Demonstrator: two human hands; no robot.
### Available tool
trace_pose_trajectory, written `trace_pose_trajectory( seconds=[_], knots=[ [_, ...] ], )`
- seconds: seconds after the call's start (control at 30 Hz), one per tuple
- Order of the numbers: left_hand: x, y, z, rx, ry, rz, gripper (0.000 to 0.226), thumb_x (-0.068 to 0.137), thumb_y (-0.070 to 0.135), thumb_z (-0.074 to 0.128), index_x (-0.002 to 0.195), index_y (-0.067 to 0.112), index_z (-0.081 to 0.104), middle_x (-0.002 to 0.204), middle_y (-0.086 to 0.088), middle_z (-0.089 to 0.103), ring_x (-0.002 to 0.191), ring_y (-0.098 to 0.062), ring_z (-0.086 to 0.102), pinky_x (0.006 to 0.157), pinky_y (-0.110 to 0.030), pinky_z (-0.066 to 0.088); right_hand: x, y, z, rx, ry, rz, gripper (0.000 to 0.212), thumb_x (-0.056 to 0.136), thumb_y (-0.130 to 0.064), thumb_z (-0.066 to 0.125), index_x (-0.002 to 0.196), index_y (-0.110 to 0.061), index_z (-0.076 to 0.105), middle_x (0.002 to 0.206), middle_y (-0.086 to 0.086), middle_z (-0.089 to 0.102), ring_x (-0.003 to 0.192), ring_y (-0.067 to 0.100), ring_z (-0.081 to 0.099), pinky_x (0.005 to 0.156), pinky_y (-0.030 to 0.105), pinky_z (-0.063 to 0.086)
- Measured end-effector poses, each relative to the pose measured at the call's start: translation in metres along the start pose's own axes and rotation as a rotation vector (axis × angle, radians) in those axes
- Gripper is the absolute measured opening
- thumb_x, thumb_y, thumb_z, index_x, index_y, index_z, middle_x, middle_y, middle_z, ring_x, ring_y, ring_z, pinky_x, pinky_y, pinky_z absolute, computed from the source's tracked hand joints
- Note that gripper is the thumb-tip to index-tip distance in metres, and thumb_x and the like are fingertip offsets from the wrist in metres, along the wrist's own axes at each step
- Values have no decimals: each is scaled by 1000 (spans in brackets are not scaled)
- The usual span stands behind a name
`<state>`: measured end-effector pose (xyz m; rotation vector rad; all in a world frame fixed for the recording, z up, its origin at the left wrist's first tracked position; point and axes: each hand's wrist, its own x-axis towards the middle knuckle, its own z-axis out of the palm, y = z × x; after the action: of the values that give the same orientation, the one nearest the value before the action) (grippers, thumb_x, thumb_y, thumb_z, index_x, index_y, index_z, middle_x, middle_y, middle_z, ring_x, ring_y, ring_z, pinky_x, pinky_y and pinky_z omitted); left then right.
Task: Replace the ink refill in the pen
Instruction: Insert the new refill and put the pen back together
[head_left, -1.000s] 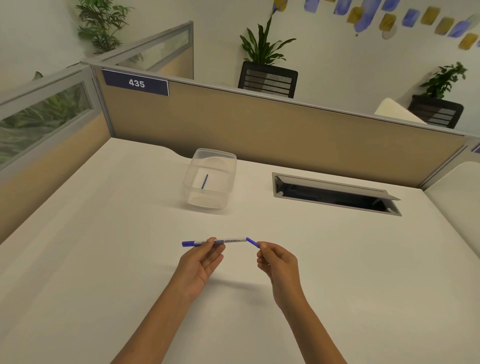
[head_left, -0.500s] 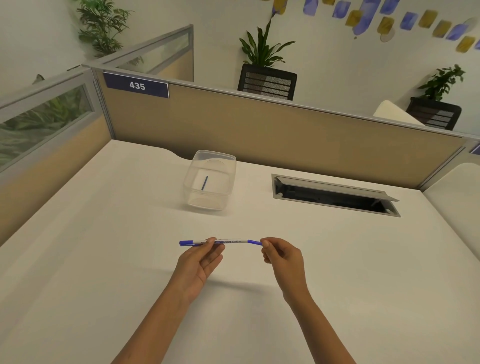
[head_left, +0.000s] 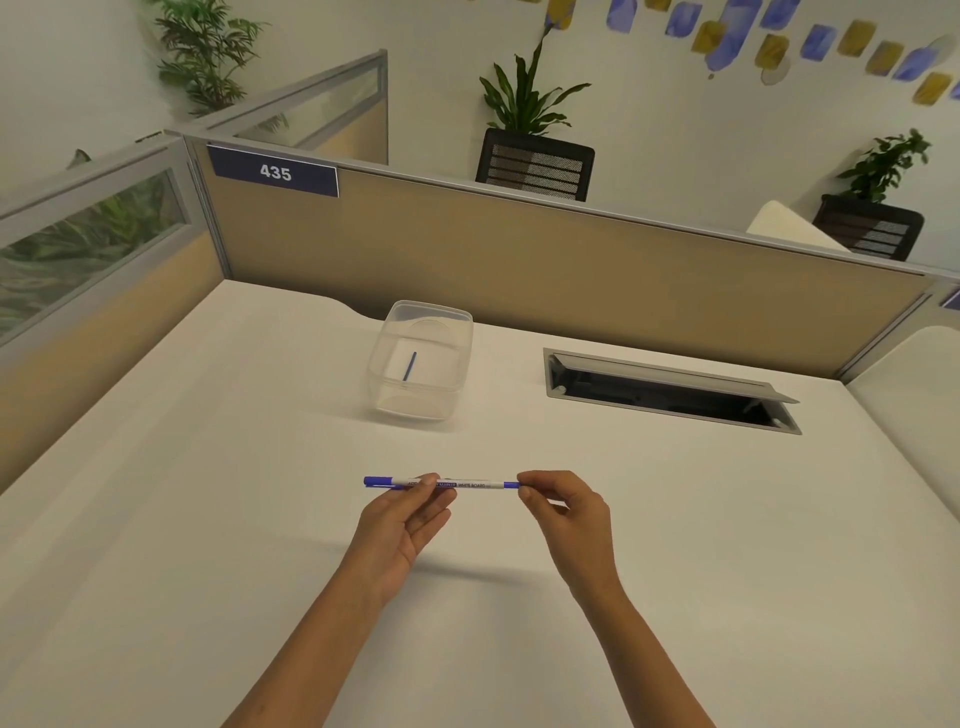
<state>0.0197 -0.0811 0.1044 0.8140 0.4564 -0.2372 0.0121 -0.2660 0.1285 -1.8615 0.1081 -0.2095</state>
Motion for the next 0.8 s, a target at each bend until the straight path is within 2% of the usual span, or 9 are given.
trace_pose_trajectory(
  seconds=[0.1, 0.2, 0.3, 0.43, 0.63, 0.8],
  knots=[
    [-3, -2, 3, 7, -13, -2, 14, 86, 10, 60, 97, 3, 67, 86, -8, 75, 84, -18, 72, 73, -28, 58, -1, -1, 1, 11, -56, -6, 16, 80, -4, 69, 86, -19, 74, 86, -3, 73, 80, 6, 65, 66, 12, 49],
    [-4, -1, 4, 6, -28, 19, 14, 87, 12, 59, 98, 5, 66, 91, -9, 75, 88, -19, 72, 75, -28, 58, 0, -5, -2, 114, -77, 160, 8, 82, -23, 70, 88, -19, 73, 79, 0, 72, 74, 12, 66, 64, 22, 54],
    [-5, 0, 6, 11, -60, 31, 16, 89, 14, 56, 101, 6, 63, 99, -10, 74, 93, -22, 70, 76, -30, 58, 1, -8, -4, 100, -113, 300, 36, 89, -41, 57, 77, -9, 69, 62, 2, 64, 57, 13, 59, 54, 23, 50],
    [-8, -1, 12, 5, -92, 36, 13, 92, 14, 51, 101, 8, 59, 102, -10, 74, 96, -24, 70, 78, -32, 57, 0, -12, -3, 60, -148, 312, 37, 92, -36, 52, 70, -9, 65, 57, 2, 57, 51, 13, 50, 49, 21, 43],
    [-10, 2, 20, 18, -115, 63, 11, 93, 12, 48, 97, 7, 57, 102, -10, 74, 95, -25, 70, 77, -32, 58, 3, -16, -3, 95, -154, 365, 37, 93, -39, 50, 71, -12, 64, 55, -3, 55, 50, 10, 48, 50, 22, 42],
    [-11, 3, 24, 106, -45, 109, 11, 93, 10, 48, 98, 4, 57, 96, -9, 73, 86, -22, 72, 72, -29, 58, 2, -16, -3, -18, -172, 199, 17, 91, -20, 56, 79, -9, 63, 63, 0, 57, 58, 13, 51, 53, 20, 45]
  ],
)
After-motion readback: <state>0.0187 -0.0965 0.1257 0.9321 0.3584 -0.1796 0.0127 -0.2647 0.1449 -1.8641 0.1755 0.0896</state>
